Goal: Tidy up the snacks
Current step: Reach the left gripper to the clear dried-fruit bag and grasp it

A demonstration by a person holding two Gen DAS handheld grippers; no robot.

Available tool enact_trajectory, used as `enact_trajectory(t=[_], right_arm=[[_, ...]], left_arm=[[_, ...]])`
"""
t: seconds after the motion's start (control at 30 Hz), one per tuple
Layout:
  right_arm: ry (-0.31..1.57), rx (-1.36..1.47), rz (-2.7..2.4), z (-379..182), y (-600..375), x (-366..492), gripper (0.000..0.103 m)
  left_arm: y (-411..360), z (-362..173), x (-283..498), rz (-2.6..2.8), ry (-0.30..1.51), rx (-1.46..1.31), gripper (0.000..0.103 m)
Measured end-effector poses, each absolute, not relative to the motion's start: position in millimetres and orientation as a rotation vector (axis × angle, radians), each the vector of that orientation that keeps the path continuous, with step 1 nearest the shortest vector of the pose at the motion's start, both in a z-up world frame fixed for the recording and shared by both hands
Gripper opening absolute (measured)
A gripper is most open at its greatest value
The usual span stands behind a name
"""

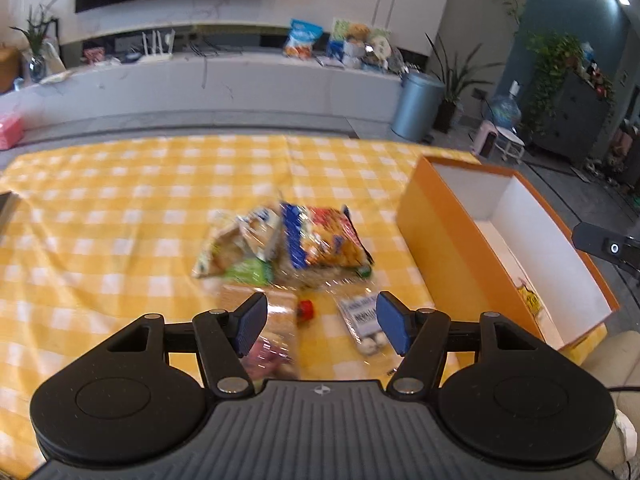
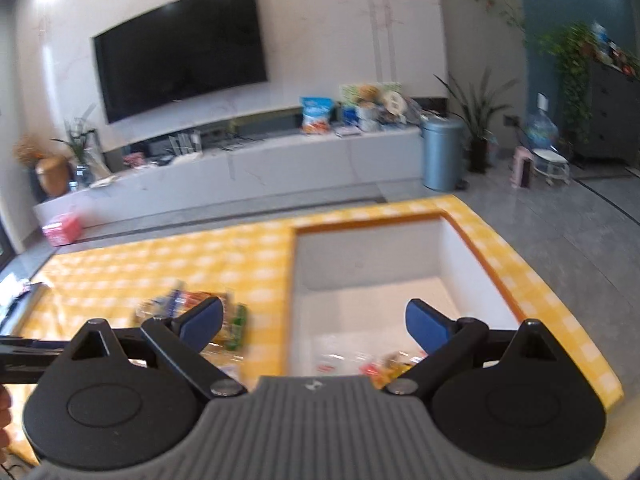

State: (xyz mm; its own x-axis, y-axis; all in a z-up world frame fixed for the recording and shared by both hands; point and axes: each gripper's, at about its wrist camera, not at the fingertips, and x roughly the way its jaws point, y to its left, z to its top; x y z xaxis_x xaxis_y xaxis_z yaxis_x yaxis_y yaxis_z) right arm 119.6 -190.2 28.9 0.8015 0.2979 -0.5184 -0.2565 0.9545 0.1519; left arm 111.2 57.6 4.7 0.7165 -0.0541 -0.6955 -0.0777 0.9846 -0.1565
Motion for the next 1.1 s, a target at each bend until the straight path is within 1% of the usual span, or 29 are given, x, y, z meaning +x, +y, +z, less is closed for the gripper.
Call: enact_trajectory(t=[0.1, 0.2, 0.3, 0.5, 0.7, 0.83, 0.9, 1.03, 1.1], right_arm=[[0.557, 0.065, 0.355, 36.0, -164.7, 110.4, 0.096], [0.574, 0.059, 0.399, 31.9, -139.2, 105.2, 0.096], [0.613, 0.027, 0.449, 21.5, -112.8, 103.3, 0.097], [0.681, -0.097, 0.431, -13.8, -67.1, 106.7, 0.097], [0.766, -0.096, 0.411, -47.9, -68.4, 120.0, 0.097], [0.778, -0.066, 0.394, -58.8, -77.2, 119.9, 0.097], [0.763, -0.095, 0.395, -60.8, -75.7, 118.2, 0.097], [0.739, -0.117, 0.408, -64.2, -77.9, 118.7, 0.100], [0.731, -0.124, 0.409, -65.1, -79.7, 119.2, 0.100]], left_arm=[[70.1, 10.5, 106.6, 0.051, 0.774, -0.173, 0.074], [84.8, 10.0, 103.1, 0.089, 0.785, -0.173, 0.074], [93.8, 1.3, 102.9, 0.086, 0.813, -0.147, 0.079], [95.6, -22.1, 109.9, 0.103, 0.860, -0.078, 0.080], [104.7, -42.3, 120.8, 0.043, 0.899, -0.187, 0.080], [97.1, -58.5, 129.9, 0.033, 0.948, -0.169, 0.080], [93.4, -64.6, 132.4, 0.042, 0.948, -0.163, 0.084], [96.6, -75.8, 140.2, 0.038, 0.947, -0.246, 0.087], [94.4, -80.2, 142.9, 0.045, 0.953, -0.226, 0.090]])
